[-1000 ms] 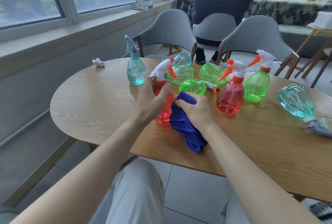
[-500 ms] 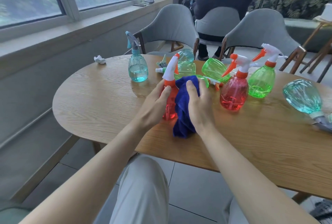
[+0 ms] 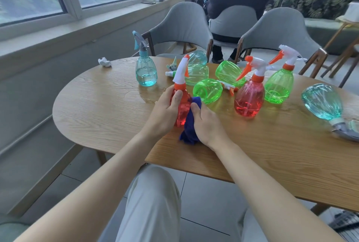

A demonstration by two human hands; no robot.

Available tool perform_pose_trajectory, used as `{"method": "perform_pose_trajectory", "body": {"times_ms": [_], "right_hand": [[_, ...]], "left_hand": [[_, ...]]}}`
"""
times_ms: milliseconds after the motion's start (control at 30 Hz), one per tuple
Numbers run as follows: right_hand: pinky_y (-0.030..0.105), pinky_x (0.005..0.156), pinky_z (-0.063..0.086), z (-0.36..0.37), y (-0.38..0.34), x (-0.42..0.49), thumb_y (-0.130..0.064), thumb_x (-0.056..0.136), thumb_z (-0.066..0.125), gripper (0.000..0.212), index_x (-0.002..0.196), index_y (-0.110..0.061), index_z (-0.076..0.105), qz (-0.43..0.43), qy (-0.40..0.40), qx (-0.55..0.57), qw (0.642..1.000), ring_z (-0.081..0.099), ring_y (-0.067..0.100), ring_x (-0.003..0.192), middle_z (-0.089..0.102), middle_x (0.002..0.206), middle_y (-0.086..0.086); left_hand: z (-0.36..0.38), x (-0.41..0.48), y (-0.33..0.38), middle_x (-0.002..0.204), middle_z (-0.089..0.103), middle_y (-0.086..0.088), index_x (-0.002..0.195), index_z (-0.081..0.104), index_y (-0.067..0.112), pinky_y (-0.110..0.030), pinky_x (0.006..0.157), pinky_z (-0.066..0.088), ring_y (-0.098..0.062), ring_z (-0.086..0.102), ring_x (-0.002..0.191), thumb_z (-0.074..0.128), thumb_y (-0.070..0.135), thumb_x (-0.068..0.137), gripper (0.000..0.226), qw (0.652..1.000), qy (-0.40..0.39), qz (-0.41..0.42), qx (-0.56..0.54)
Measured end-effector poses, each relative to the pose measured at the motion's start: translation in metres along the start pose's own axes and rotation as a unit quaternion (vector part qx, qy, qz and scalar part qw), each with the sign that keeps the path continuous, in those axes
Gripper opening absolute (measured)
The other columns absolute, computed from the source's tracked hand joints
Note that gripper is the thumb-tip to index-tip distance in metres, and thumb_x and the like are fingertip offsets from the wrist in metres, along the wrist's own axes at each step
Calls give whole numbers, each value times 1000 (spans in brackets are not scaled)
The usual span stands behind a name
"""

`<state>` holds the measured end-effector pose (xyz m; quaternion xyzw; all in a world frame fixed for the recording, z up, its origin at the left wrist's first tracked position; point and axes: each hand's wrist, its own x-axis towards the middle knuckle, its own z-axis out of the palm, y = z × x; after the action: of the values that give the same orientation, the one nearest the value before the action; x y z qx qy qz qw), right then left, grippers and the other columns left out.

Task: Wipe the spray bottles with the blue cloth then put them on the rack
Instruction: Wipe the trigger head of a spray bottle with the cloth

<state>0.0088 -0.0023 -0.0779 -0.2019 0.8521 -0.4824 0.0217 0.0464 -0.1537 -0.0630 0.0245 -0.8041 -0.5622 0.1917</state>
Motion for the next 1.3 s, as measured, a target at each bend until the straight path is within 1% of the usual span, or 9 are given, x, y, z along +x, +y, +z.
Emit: {"method": "perform_pose_trajectory", "body": {"times_ms": [100,267,367,433,533,733,967,1167,1300], "right_hand": [[31,78,35,-5,4,-3,-39,114,38,32,91,-27,56,-7,16,-27,999,57,5,84,63,90,-8],[42,89,43,-3,2,5,-32,112,43,21,95,-21,52,-37,15,-141,989,55,25,99,58,97,0],[41,84,38,-3,-4,11,-29,110,41,20,97,-17,50,-4,5,-183,983,52,28,98,55,99,3],[38,80,34,-2,-9,15,-29,108,43,19,97,-16,50,19,14,-153,988,52,28,94,56,98,5],[41,74,37,0,-16,19,-28,107,50,23,93,-9,53,15,53,-8,998,56,33,88,62,94,13],[34,78,37,9,-19,34,-32,109,53,17,116,-18,57,30,-6,-13,999,60,26,98,67,103,5],[34,81,38,6,-10,57,-38,105,59,23,119,-20,63,84,-47,-36,995,61,27,104,69,108,4],[36,77,43,10,-8,62,-40,102,60,22,110,-21,65,98,-38,-63,993,63,28,97,69,97,2],[37,77,42,11,-6,64,-41,102,59,19,105,-22,63,95,-39,-77,992,61,27,93,68,91,-2]], "left_hand": [[1,0,0,115,70,9,134,60,28,-35,100,50,-9,65,111,39,45,115,34,1000,1,-1,9],[-7,-5,3,111,67,8,130,59,26,-31,96,48,-7,63,106,40,43,115,30,999,19,3,30],[-10,-8,-6,114,68,6,129,57,35,-37,100,53,-11,66,109,57,55,105,31,999,22,7,47],[-14,-11,-13,121,67,7,139,52,36,-39,102,54,-14,65,115,75,55,91,56,995,15,33,89],[-22,-10,-17,129,62,7,149,44,28,-27,101,52,-9,61,118,86,44,82,81,983,33,67,166],[-36,10,-13,118,65,9,134,47,27,-27,86,53,-9,65,102,90,43,79,71,977,123,29,174],[-51,57,-20,122,64,3,134,47,25,-41,98,57,-18,64,110,89,42,80,70,964,202,1,172],[-42,81,-34,128,41,0,144,46,20,-30,101,47,-17,52,114,89,35,84,75,968,174,-11,178],[-40,88,-43,131,40,0,151,44,19,-29,104,45,-16,50,116,88,36,86,80,972,156,-10,173]]}}
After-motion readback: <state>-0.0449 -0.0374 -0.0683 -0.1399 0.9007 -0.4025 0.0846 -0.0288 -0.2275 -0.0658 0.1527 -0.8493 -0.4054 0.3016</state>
